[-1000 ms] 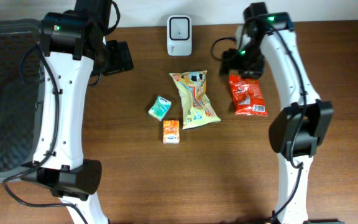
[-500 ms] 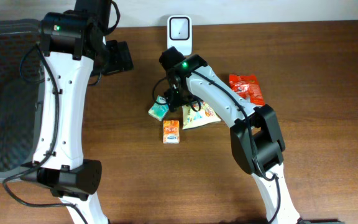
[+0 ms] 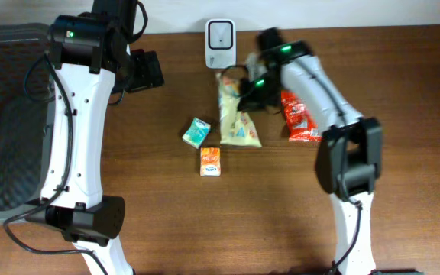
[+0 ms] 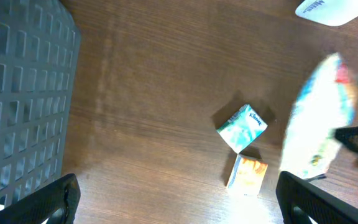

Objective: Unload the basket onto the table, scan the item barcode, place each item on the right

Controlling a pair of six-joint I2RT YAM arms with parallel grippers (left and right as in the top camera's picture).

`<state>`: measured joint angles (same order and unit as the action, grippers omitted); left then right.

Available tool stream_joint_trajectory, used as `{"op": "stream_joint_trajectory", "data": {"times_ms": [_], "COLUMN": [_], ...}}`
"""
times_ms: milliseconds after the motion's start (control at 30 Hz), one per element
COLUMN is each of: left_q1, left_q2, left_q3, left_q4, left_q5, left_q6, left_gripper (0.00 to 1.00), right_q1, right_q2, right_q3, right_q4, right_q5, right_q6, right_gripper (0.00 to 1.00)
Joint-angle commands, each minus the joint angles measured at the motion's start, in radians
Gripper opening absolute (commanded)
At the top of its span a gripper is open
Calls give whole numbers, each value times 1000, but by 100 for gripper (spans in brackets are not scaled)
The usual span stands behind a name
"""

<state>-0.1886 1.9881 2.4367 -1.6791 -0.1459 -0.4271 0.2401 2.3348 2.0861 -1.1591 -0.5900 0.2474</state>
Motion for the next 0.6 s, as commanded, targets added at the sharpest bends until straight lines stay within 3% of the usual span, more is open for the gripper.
{"op": "stream_joint_trajectory", "data": {"times_ms": [0, 167, 200, 300, 367, 400, 567], "left_q1": [2, 2, 2, 2, 2, 2, 2], "left_q2": [3, 3, 3, 3, 3, 3, 3], "left_q3": [1, 1, 1, 1, 1, 1, 1], "left_q4": [2, 1, 2, 1, 1, 1, 1], "left_q5": [0, 0, 0, 0, 0, 0, 0], "left_q6": [-6, -6, -6, -6, -6, -6, -6], "left_gripper": [99, 99, 99, 99, 99, 99, 99], "right_q1": [-111, -155, -151, -166, -168, -163, -82], "right_q2": [-3, 0, 0, 0, 0, 1, 29], "right_q3": [-20, -161, -164, -161, -163, -168, -285], "right_q4": [-3, 13, 7, 34, 35, 34, 151], "right_q5": [-283, -232, -120, -47, -10, 4, -1], "right_q6": [-60, -143, -143, -135, -135, -135, -104], "right_gripper": [4, 5, 27, 72, 79, 88, 89]}}
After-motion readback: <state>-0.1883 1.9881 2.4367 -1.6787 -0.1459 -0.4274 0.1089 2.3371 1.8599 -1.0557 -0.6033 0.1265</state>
